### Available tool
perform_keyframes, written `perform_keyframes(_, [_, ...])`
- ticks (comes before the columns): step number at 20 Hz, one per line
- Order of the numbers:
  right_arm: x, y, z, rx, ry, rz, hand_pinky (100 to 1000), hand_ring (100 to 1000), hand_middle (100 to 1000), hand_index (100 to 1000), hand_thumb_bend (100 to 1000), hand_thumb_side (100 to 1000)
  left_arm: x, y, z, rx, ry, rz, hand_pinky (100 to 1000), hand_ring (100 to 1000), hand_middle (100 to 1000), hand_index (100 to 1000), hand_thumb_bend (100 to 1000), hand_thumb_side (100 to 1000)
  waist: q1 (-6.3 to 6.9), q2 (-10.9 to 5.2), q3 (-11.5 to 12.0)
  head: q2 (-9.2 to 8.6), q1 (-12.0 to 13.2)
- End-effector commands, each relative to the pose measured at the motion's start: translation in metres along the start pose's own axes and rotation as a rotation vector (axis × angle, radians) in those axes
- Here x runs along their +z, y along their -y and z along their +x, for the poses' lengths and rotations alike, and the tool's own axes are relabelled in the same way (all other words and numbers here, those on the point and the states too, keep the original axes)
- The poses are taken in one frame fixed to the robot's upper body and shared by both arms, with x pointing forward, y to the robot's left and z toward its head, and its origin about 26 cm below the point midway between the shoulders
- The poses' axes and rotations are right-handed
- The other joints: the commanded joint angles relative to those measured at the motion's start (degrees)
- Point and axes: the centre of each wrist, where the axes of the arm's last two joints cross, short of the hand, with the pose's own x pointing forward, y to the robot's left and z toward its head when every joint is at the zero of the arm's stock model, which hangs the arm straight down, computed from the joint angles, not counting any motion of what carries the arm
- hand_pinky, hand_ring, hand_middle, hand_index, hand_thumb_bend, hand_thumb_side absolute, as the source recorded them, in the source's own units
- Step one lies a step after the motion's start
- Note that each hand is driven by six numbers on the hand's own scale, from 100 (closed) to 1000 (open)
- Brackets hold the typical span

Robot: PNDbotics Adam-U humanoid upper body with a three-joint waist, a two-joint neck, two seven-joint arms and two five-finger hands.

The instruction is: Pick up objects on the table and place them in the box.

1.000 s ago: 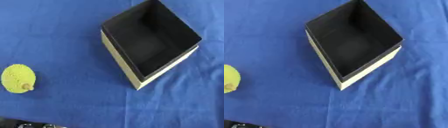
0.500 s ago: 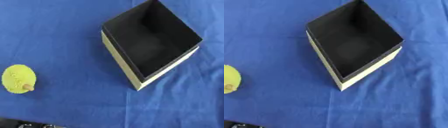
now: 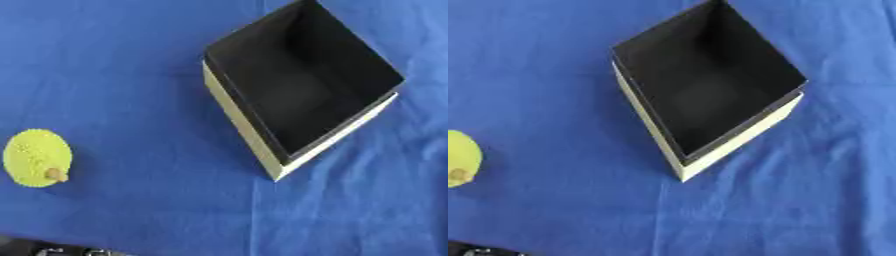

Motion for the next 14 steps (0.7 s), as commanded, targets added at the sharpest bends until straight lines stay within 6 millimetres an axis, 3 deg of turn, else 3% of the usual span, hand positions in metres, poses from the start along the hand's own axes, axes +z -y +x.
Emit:
perform_keyframes(1, [-0.011,0.022,0.003,0.037,0.03,-0.035,807,761,631,819,100,100,-0.008,-0.006,0.004,-0.027,0.037,-0.06,694,784,759,813,373,467,0.71,-14.63,0.1,-0.04,0.27])
perform_keyframes(9, [-0.011,0.018,0.004,0.023,0.033,-0.029,807,761,630,819,100,100,-0.017,0.007,0.009,-0.078,0.087,-0.295,739,799,783,881,384,524,0.65,-14.56,-0.25,0.21,1.75])
perform_keyframes(14, [-0.012,0.016,0.005,0.02,0.038,-0.025,807,761,630,819,100,100,-0.023,0.02,0.014,-0.128,0.108,-0.45,754,807,791,892,420,499,0.55,-14.41,-0.79,0.21,2.0])
